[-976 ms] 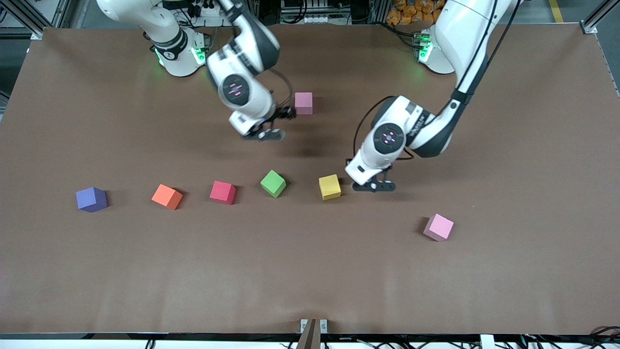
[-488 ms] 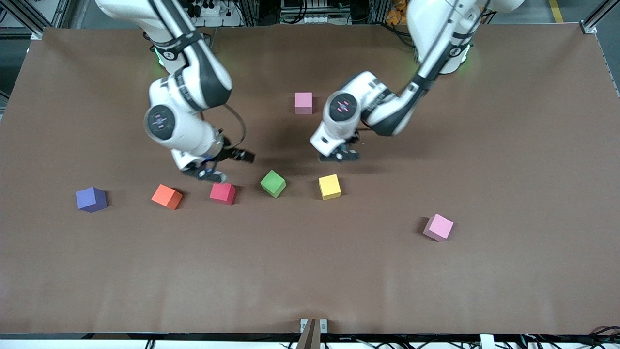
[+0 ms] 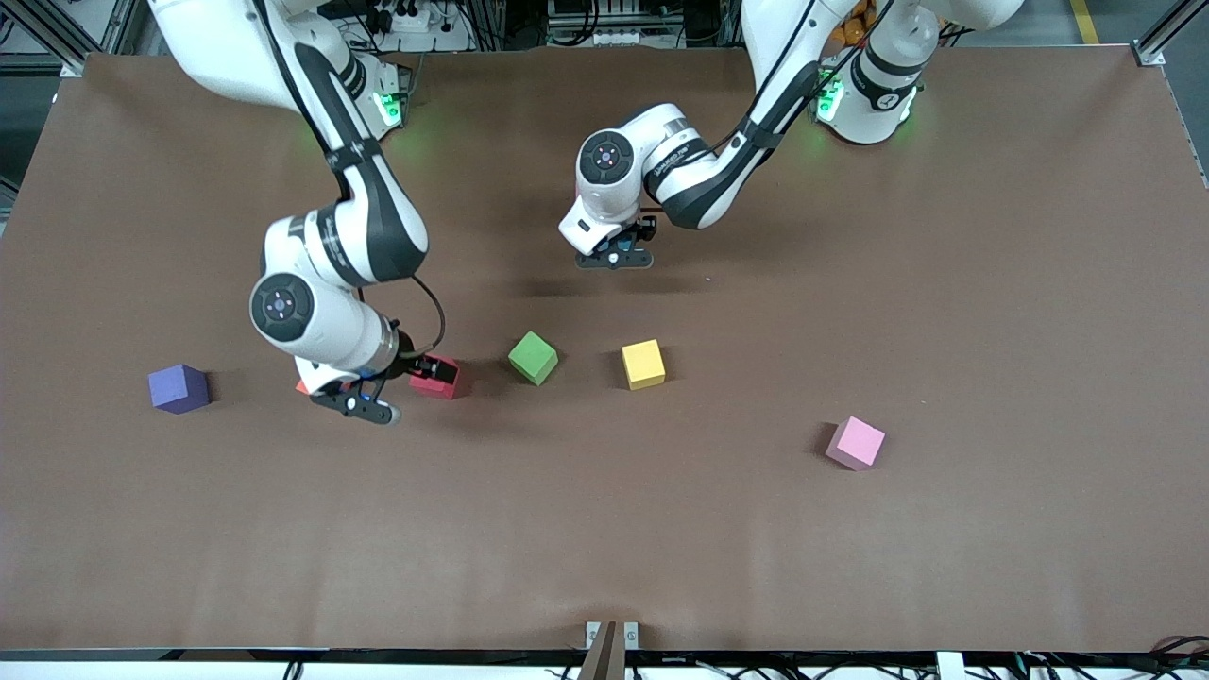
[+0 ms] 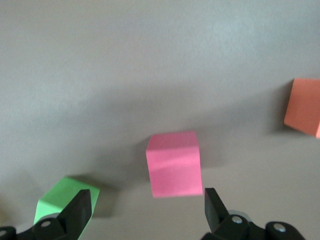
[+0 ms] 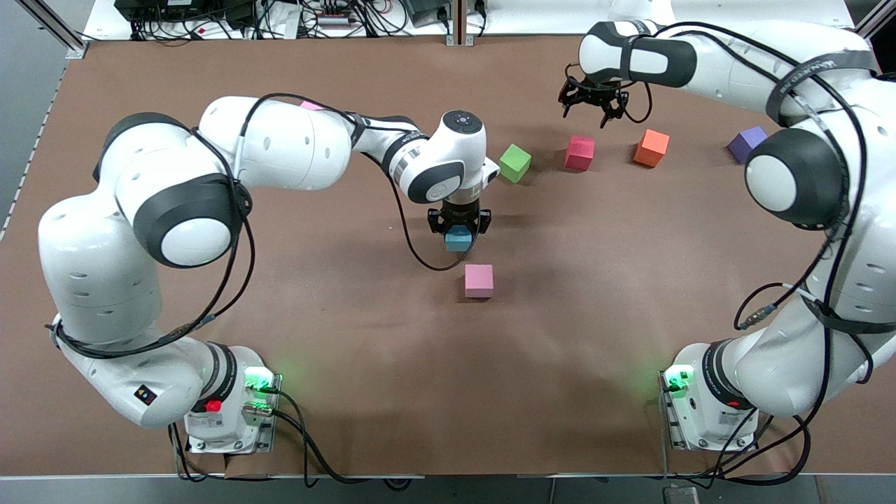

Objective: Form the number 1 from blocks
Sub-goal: 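Grasp the red block with the right gripper while the left gripper holds cyan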

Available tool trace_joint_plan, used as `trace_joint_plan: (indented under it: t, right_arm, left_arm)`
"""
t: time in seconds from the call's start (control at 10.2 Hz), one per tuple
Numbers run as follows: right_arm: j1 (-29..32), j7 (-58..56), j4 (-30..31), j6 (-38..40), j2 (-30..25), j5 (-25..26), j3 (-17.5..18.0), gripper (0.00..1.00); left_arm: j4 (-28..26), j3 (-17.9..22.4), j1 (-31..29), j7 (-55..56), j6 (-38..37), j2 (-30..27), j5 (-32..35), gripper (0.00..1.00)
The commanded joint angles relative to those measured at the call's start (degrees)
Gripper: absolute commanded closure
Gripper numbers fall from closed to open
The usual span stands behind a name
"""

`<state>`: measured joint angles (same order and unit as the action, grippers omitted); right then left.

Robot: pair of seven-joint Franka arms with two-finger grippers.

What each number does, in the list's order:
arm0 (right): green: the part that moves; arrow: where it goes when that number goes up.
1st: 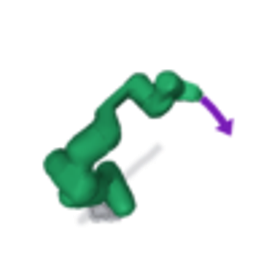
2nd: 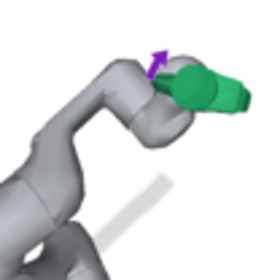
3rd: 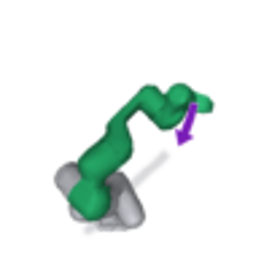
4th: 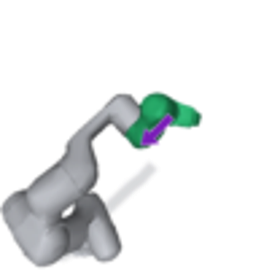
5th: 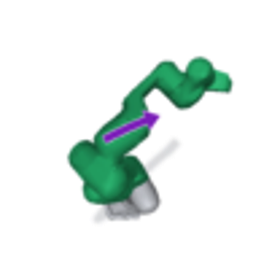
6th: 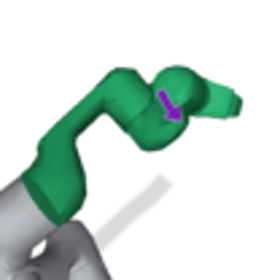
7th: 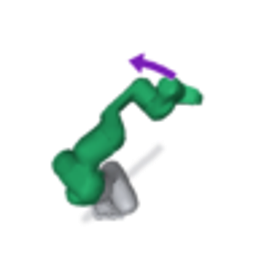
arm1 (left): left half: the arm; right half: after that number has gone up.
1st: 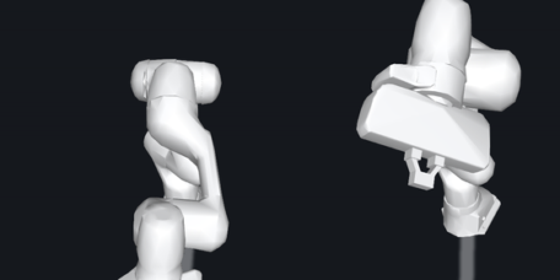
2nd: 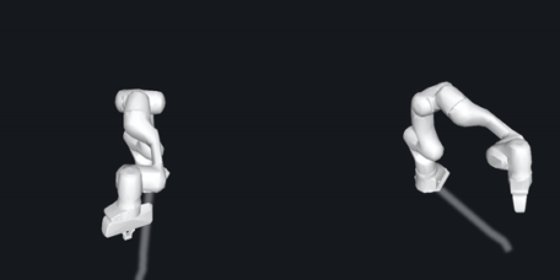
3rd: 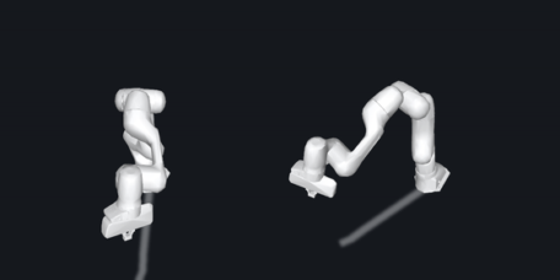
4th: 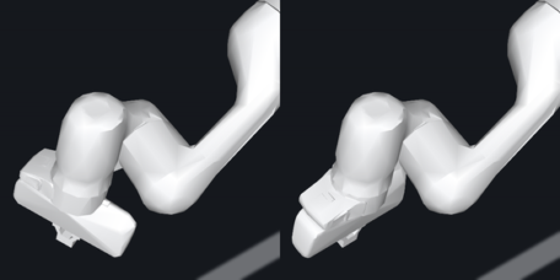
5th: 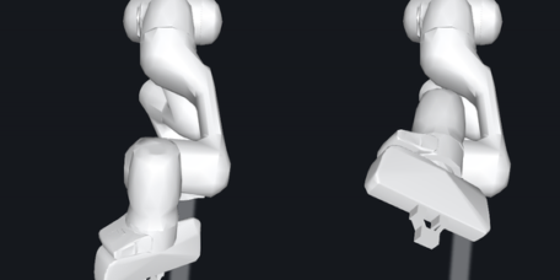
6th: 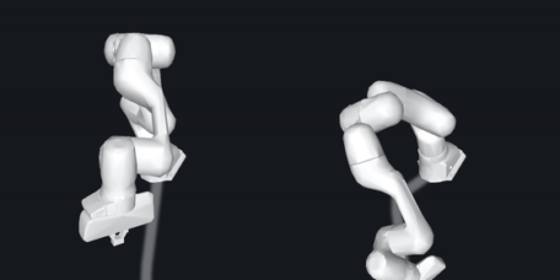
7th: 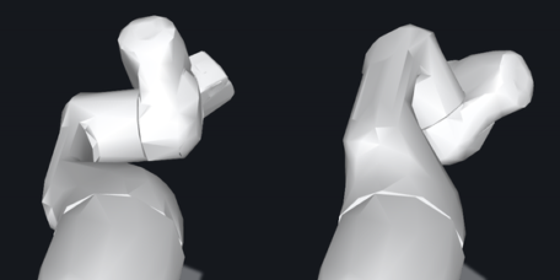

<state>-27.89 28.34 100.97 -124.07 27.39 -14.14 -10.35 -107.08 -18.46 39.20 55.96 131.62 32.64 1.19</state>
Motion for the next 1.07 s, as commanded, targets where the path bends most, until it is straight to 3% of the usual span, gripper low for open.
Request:
trace_joint_plan:
  t: [0.0, 0.98]
  right_arm:
    - [0.6, -2.1, -3.9, -0.6, 3.7, 1.4, -0.4, 0.0]
    - [1.3, -7.9, -1.2, -0.6, 6.4, 1.0, -0.3, 0.0]
  left_arm:
    - [2.7, 0.4, 0.6, 1.6, 1.7, 3.0, 1.4, 1.0]
    - [5.0, 0.7, 4.1, 4.2, 2.0, 6.1, 1.4, 1.0]
